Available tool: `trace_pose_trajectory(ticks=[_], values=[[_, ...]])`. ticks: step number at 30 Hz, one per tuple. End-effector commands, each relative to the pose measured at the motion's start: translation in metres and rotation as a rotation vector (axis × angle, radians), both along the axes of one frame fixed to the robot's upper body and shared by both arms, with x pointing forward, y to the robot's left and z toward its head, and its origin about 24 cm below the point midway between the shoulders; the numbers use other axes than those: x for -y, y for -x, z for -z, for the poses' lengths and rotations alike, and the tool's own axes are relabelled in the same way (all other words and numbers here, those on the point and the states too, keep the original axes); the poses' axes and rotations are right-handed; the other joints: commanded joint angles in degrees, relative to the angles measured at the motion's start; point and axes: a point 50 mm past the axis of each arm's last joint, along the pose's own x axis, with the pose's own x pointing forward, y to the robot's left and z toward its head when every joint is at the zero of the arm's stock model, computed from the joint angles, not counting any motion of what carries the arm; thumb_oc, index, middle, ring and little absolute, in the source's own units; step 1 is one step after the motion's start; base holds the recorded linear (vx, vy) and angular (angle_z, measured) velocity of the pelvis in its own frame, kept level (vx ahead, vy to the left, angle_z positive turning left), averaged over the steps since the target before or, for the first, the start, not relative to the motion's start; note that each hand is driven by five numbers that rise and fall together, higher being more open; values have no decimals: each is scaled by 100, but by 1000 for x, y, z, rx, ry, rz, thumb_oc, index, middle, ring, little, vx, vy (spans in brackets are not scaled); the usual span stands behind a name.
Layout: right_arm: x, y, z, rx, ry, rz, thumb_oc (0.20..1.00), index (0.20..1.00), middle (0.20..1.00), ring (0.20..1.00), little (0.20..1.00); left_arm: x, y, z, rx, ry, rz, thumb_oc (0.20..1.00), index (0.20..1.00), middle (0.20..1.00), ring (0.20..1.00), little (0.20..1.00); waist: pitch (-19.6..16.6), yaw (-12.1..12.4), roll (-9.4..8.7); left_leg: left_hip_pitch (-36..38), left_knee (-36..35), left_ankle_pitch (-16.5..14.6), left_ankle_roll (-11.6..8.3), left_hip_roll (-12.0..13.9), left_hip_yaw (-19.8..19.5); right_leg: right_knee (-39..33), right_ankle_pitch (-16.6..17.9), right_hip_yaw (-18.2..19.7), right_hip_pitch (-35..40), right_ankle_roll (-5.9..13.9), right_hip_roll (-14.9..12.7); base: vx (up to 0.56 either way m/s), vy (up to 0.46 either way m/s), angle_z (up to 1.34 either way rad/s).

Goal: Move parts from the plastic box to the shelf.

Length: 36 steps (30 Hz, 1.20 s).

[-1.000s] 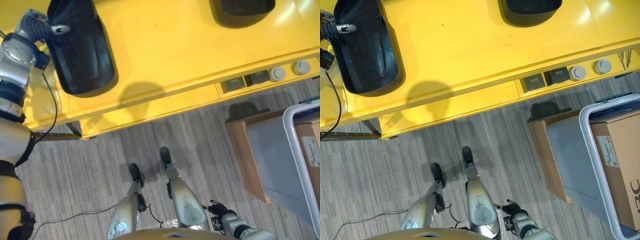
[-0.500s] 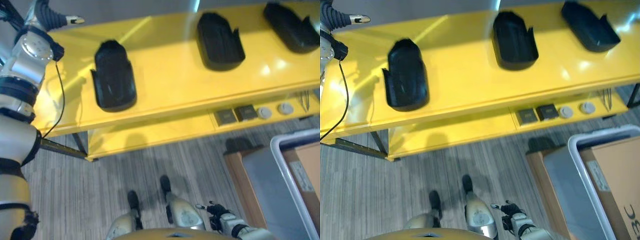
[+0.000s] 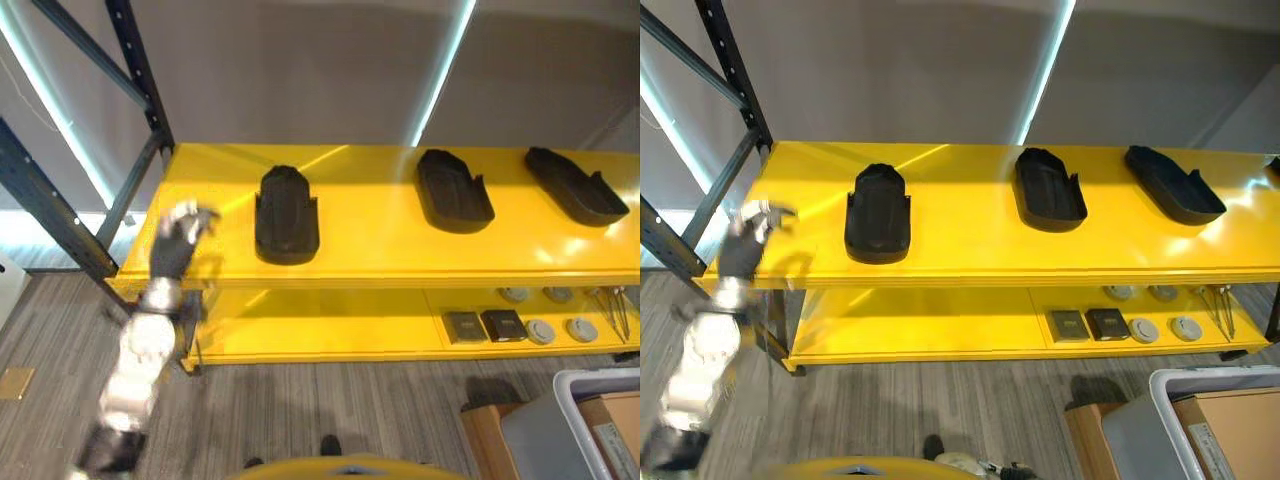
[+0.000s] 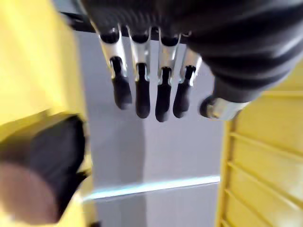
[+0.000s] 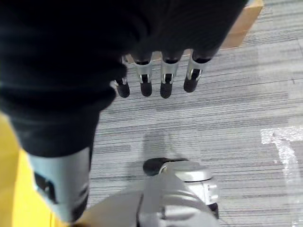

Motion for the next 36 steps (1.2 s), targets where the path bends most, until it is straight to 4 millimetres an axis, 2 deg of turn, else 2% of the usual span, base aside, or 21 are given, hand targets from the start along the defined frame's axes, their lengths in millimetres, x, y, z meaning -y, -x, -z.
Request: trace_pose_trajectory(ticks=[1, 2, 5, 6, 7, 11, 17, 18, 21, 27, 36], values=[[-4, -15, -1, 22, 1, -21, 1000, 1000, 1000, 1000, 1000, 15, -13, -33, 152, -39, 185, 200, 200, 200, 200, 200, 85, -96, 82, -79, 48, -160, -262, 471, -187, 251, -528, 94, 60, 365, -360, 0, 0, 0], [-12, -14, 1, 8, -13, -81, 1000, 1000, 1000, 1000, 1000, 29, -12, -10, 32, 36, 257, 200, 200, 200, 200, 200, 151, -112, 87, -120, 63, -155, -239, 453, -170, 274, -510, 126, -1, 372, -368, 0, 0, 0], [-15, -17, 0, 14, -6, -105, 1000, 1000, 1000, 1000, 1000, 42, -11, 7, -45, 25, 312, 200, 200, 200, 200, 200, 251, -147, 125, -187, 59, -139, -221, 423, -163, 271, -493, 167, -79, 379, -378, -2, 2, -2], [-15, -18, 0, 15, -5, -104, 1000, 1000, 1000, 1000, 1000, 43, -12, 7, -44, 26, 313, 200, 200, 200, 200, 200, 251, -140, 129, -190, 59, -140, -221, 423, -163, 272, -493, 168, -83, 379, -377, -55, 25, -9], [-12, -26, -2, 61, 4, -56, 1000, 1000, 1000, 1000, 1000, 49, -14, 12, -68, 14, 330, 200, 200, 200, 200, 200, 351, -226, 164, -258, 23, -115, -216, 400, -129, 262, -454, 213, -204, 398, -387, -60, 21, -5], [-9, -27, -3, 62, 23, -51, 1000, 1000, 1000, 1000, 1000, 58, -20, 12, -62, -21, 359, 200, 200, 200, 200, 200, 422, -307, 200, -379, -8, -94, -209, 388, -64, 246, -400, 285, -380, 420, -388, -35, 10, -10], [-1, -32, -6, 77, 66, -44, 1000, 1000, 1000, 1000, 1000, 64, -42, -4, 26, -38, 289, 200, 200, 200, 200, 200, 570, -463, 235, -639, -8, -72, -208, 365, 114, 190, -234, 515, -778, 461, -390, -32, 3, -19], [0, -31, -5, 75, 72, -41, 1000, 1000, 1000, 1000, 1000, 63, -49, -13, 67, -28, 253, 200, 200, 200, 200, 200, 613, -502, 235, -693, -8, -61, -213, 355, 174, 165, -184, 568, -861, 468, -390, -15, -3, -21], [-1, -30, -5, 71, 76, -47, 1000, 1000, 1000, 1000, 1000, 62, -54, -21, 106, -17, 217, 200, 200, 200, 200, 200, 631, -531, 242, -734, -8, -61, -219, 361, 236, 138, -146, 631, -923, 474, -385, 4, -2, -18], [-7, -25, -3, 64, 65, -52, 1000, 1000, 1000, 1000, 1000, 46, -63, -28, 148, -6, 80, 200, 200, 200, 200, 200, 670, -601, 226, -711, -8, -79, -244, 403, 335, 94, -127, 740, -963, 479, -360, 21, -9, -12], [-4, -34, -6, 103, 88, -50, 1000, 1000, 1000, 1000, 1000, 26, -77, -33, 164, -11, -79, 200, 200, 200, 200, 200, 718, -654, 187, -780, -8, -41, -288, 460, 384, 92, -101, 775, -1063, 466, -310, 0, 0, 0]])
